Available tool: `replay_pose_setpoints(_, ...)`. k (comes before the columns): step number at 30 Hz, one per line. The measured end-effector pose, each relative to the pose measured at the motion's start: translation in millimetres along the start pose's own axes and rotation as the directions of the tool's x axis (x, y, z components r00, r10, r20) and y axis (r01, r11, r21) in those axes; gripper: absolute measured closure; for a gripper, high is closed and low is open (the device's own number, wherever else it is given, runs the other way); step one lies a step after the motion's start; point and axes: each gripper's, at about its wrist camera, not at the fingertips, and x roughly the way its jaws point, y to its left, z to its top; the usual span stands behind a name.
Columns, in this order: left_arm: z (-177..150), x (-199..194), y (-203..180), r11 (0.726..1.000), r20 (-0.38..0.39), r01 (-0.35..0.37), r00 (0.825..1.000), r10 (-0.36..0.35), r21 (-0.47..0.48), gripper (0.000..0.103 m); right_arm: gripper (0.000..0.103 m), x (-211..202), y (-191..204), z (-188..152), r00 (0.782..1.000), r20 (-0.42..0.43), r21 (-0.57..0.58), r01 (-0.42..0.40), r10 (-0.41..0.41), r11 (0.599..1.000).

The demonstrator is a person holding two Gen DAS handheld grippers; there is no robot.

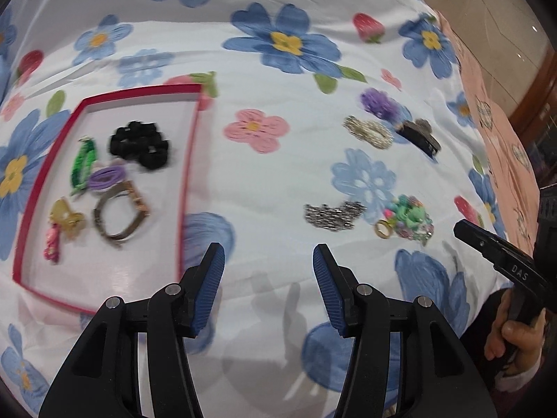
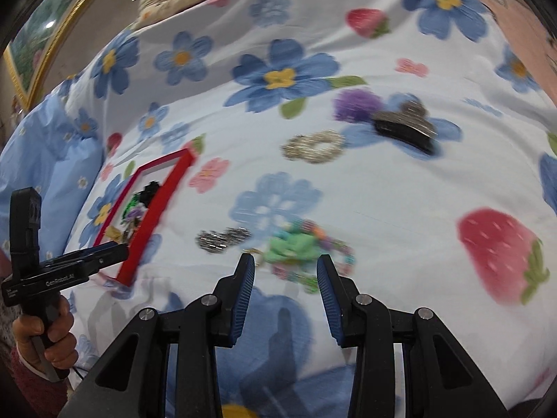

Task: Organize jewelry
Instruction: 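Move both tools back over the remaining jewelry beside the tray, then grasp the gold ring with the left tool while the right tool grasps the pastel beaded bracelet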

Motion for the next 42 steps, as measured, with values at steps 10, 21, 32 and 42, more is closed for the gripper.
replay_pose_setpoints(10, 7, 22, -55, 0.992, -0.051, 0.075, 0.996, -0.070, 0.104, 0.051, 0.063, 8, -31, -2, 1.000, -0.024, 0.032, 0.017, -0.016, 0.999)
replay_pose_setpoints(21, 1, 54, -70, 0.986, -0.116, 0.095, 0.990, -0.079, 0.138, 0.051, 0.062, 23, -17, 8, 0.997, -0.062, -0.047, -0.052, 0.049, 0.998)
replay_pose_setpoints(32, 4, 63, -77, 0.975, -0.128, 0.147, 0.984, -0.127, 0.165, 0.051, 0.077, 66, -5, 15, 0.993, -0.112, -0.101, -0.041, 0.030, 0.994)
replay_pose_setpoints(42, 15, 89, -116, 0.954, -0.144, 0.193, 0.976, -0.163, 0.229, 0.051, 0.103, 39, -40, 26, 0.993, -0.022, 0.046, -0.111, 0.112, 0.993)
